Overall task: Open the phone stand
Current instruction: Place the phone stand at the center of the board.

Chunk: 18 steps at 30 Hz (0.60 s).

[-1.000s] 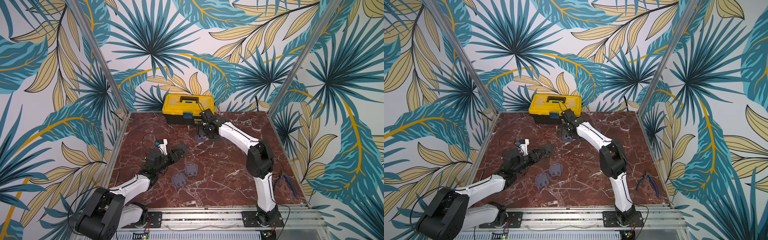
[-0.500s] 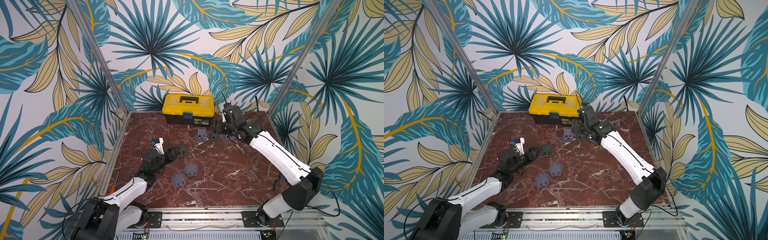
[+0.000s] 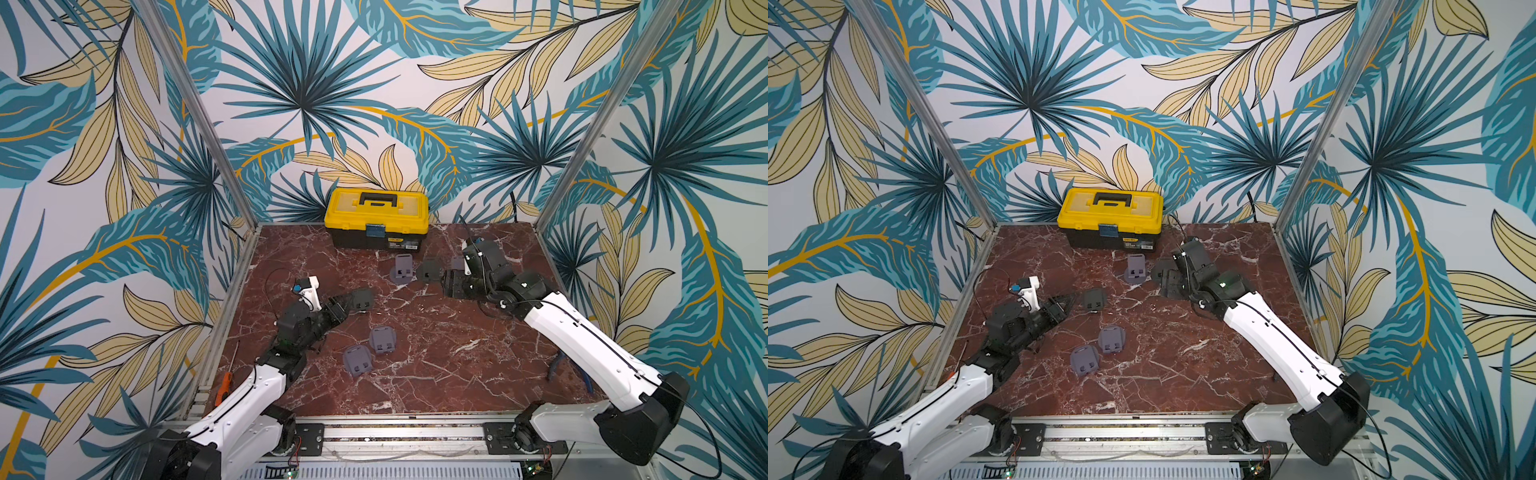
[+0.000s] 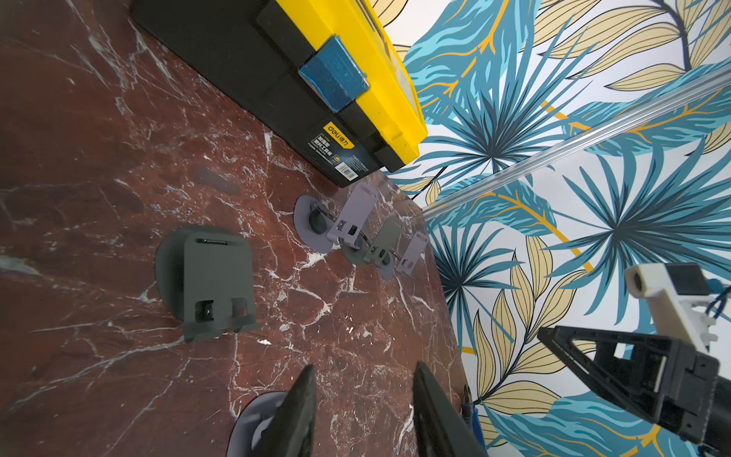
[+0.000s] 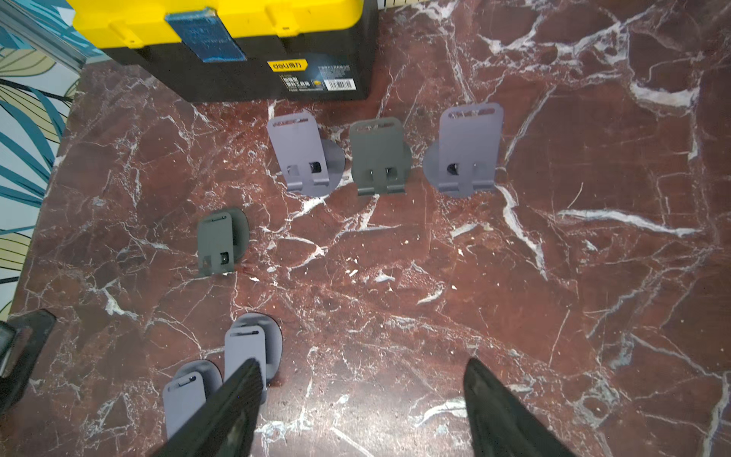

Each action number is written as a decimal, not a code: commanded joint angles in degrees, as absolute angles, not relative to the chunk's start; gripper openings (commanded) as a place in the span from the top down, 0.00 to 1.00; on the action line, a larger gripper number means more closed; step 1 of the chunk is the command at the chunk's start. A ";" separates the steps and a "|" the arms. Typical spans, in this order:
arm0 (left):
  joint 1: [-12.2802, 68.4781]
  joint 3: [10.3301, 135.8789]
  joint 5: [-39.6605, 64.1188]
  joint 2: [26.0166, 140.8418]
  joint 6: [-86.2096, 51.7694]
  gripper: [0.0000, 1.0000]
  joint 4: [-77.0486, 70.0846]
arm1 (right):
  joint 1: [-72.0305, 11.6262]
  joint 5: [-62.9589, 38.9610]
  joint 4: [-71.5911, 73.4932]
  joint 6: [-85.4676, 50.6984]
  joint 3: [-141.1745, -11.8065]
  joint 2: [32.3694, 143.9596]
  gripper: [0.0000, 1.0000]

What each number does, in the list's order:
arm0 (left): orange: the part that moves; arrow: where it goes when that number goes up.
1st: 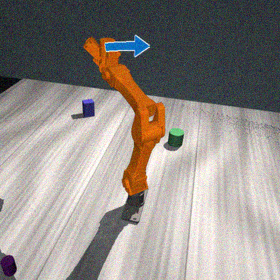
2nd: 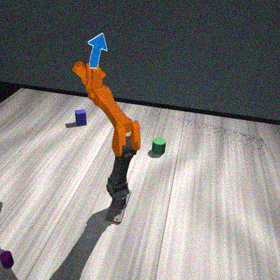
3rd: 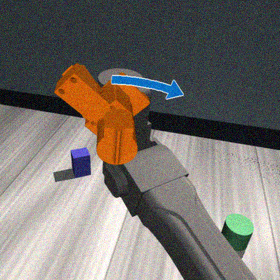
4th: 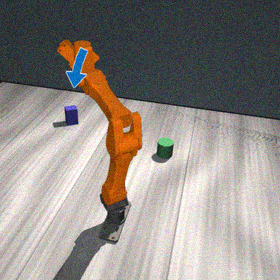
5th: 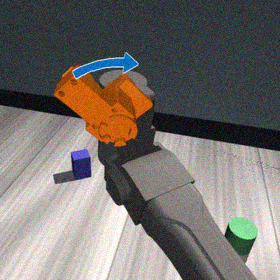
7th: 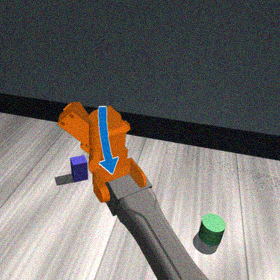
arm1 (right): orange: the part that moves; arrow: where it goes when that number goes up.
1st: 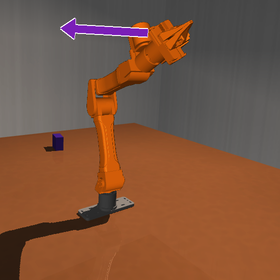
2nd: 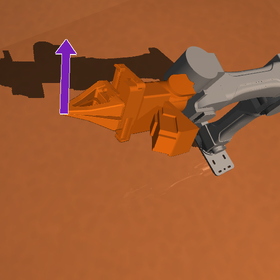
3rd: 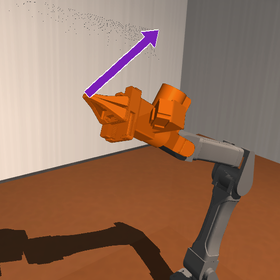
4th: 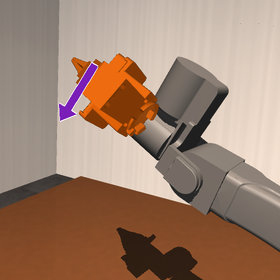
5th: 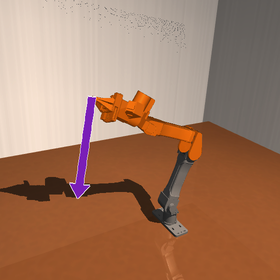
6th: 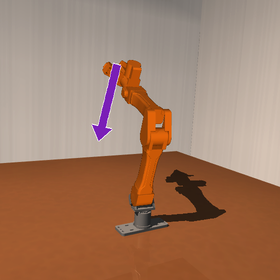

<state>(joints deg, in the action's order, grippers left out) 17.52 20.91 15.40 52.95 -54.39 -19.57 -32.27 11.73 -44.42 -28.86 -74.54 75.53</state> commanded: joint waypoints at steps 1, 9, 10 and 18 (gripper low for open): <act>16.96 20.01 13.28 49.77 -53.66 0.59 -15.95 | -34.67 10.83 -46.32 -31.74 -71.75 75.60 0.20; 16.78 17.21 9.64 41.30 -53.79 0.58 -7.98 | -42.08 9.12 -47.64 -37.27 -71.65 81.31 0.21; 16.79 16.78 9.12 40.25 -53.79 0.58 -7.15 | -42.86 8.83 -47.73 -38.06 -71.82 82.23 0.21; 14.67 12.66 8.13 30.92 -55.30 0.56 -0.21 | -48.04 6.95 -48.03 -41.08 -75.67 89.28 0.21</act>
